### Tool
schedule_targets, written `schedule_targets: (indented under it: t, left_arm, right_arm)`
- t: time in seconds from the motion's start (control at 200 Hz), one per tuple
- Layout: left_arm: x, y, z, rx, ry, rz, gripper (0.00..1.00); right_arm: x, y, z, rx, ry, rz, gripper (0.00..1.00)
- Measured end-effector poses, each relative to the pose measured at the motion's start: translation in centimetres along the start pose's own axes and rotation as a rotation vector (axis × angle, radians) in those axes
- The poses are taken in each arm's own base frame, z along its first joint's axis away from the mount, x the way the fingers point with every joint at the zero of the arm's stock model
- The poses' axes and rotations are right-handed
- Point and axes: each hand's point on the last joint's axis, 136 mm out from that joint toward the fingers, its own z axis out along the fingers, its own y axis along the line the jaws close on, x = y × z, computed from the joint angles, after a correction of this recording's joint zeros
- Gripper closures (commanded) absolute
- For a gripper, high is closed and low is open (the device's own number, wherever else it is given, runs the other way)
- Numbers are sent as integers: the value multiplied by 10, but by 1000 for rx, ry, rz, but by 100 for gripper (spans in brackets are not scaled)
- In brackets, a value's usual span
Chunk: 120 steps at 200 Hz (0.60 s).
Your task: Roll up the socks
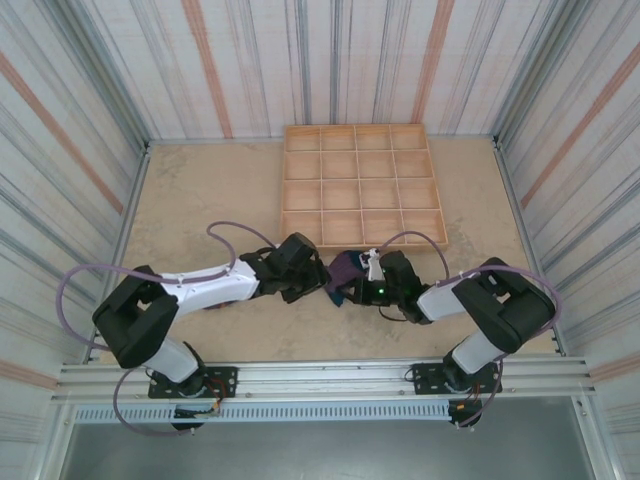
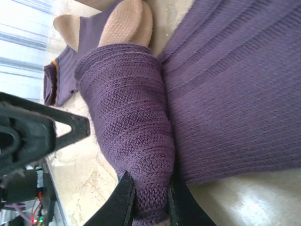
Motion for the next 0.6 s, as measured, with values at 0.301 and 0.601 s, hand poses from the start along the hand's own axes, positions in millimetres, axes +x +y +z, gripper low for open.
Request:
schedule_targets:
  t: [0.301, 0.601]
  left_arm:
    - [-3, -10, 14, 5, 1, 27, 26]
    - [-13, -14, 25, -39, -13, 35, 45]
  right_arm:
    - [1, 1, 6, -30, 69, 71, 100]
    - [-1, 2, 2, 7, 107, 124, 100]
